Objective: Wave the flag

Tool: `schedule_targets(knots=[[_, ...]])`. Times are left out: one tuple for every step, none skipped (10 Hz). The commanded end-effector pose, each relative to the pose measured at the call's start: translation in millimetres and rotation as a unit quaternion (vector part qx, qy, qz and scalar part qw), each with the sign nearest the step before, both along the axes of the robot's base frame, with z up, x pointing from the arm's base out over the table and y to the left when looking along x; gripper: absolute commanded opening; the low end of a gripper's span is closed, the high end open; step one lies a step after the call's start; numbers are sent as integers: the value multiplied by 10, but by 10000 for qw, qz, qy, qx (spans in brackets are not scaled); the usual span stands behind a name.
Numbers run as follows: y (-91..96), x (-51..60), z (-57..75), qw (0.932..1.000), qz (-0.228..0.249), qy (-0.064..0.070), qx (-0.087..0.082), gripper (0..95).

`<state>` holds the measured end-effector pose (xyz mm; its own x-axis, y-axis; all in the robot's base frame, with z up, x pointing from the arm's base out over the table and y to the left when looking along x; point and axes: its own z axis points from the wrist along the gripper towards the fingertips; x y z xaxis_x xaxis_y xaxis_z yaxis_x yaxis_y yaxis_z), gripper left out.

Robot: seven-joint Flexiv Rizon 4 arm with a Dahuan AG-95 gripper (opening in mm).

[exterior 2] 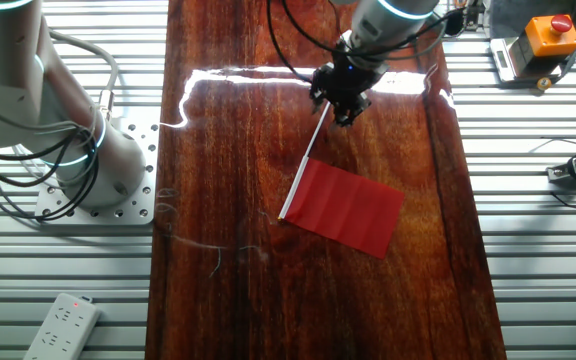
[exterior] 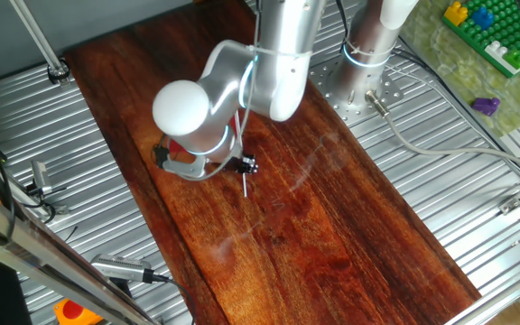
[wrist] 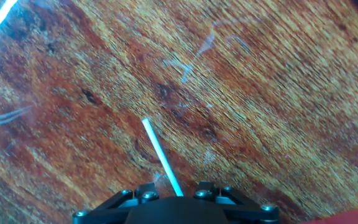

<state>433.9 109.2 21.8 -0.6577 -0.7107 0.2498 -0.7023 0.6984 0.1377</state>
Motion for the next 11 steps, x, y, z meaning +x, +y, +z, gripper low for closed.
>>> schedule_targets(knots=[[46,15,-31,9999,11,-101,42,380],[60,18,-37,9999,10,-148,59,380],[71,20,-43,9998,-8,-176,110,380],[79,22,-46,9997,-23,-189,127,380],[82,22,-48,9997,-30,-196,139,380],[85,23,-49,9996,-60,-207,174,380],[89,24,-51,9994,-116,-224,231,380],[101,26,-57,9989,-239,-242,313,380],[107,26,-60,9987,-291,-245,342,190],[115,27,-64,9983,-337,-261,388,190],[117,22,-68,9982,-352,-274,400,190]])
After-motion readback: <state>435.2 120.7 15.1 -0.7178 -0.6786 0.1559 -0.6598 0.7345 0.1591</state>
